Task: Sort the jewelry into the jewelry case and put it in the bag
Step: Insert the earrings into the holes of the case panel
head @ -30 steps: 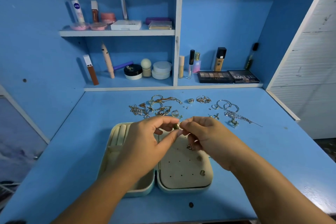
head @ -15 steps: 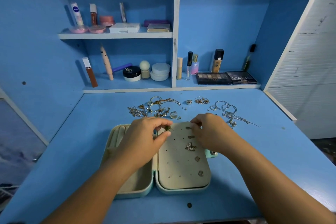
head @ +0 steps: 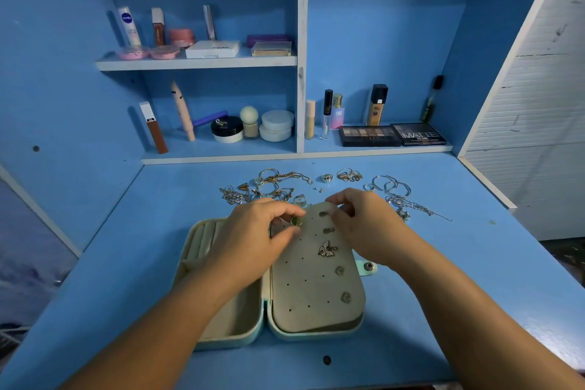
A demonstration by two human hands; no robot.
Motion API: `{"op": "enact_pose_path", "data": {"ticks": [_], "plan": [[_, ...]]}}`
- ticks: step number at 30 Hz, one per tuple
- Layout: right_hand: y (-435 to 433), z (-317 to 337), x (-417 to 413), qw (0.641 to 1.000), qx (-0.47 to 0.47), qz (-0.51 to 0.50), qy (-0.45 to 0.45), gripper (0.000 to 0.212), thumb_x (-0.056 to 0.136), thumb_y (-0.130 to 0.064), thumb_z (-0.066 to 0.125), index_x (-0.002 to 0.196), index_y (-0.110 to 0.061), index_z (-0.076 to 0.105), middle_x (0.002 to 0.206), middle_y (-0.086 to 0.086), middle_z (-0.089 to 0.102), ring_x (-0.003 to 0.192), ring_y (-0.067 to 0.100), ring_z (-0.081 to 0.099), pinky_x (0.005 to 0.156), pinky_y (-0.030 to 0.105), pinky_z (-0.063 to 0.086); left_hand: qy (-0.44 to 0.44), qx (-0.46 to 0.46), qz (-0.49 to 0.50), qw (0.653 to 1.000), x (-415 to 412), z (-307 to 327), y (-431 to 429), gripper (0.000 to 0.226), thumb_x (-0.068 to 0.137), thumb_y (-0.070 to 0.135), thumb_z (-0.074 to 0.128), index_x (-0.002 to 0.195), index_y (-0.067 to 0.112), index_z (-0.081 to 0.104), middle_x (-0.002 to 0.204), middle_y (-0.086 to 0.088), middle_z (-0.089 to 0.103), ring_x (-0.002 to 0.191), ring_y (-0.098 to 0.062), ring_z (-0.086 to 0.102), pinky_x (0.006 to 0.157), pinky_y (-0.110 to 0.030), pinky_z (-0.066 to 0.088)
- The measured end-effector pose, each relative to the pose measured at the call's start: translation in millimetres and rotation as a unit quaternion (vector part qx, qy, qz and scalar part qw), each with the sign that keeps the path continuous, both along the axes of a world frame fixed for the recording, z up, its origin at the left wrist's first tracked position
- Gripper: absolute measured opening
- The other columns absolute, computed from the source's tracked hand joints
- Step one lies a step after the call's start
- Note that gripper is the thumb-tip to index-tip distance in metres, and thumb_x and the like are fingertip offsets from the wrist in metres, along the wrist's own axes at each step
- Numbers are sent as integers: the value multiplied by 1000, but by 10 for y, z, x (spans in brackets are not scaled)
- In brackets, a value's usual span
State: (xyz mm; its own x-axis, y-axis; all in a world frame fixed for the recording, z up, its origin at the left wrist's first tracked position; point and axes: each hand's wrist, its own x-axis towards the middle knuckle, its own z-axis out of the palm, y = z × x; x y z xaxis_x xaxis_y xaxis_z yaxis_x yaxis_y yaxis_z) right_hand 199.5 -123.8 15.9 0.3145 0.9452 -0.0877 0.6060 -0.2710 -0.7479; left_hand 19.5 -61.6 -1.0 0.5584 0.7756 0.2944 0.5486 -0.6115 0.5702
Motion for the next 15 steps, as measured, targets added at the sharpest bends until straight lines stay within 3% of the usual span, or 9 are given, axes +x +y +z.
{"op": "enact_pose_path", "data": {"ticks": [4, 12, 15], "plan": [[-11, -2, -2, 1000, 1, 0, 7, 20, 96, -28, 46, 112, -25, 58, 88, -7, 63, 70, 20, 63, 60, 41, 58, -22, -23, 10, 999, 55, 2, 18, 24, 83, 27, 73, 102, 40, 70, 82, 13, 68, 80, 3, 60, 74, -15, 49], [-4, -37, 5, 1000, 5, -2, 1, 20, 96, -31, 46, 114, -27, 56, 87, -3, 64, 61, 17, 57, 52, 35, 53, -10, -6, -5, 1000, 151, 5, 35, 27, 85, 25, 71, 110, 37, 70, 88, 18, 70, 84, 7, 62, 75, -2, 40], [-1, -47, 6, 1000, 8, -4, 8, 20, 96, -31, 47, 113, -27, 56, 88, -2, 65, 63, 19, 58, 53, 35, 53, 2, 15, -12, 1000, 165, -8, 53, 29, 86, 26, 70, 113, 37, 69, 95, 17, 71, 88, 5, 63, 80, -9, 45]]}}
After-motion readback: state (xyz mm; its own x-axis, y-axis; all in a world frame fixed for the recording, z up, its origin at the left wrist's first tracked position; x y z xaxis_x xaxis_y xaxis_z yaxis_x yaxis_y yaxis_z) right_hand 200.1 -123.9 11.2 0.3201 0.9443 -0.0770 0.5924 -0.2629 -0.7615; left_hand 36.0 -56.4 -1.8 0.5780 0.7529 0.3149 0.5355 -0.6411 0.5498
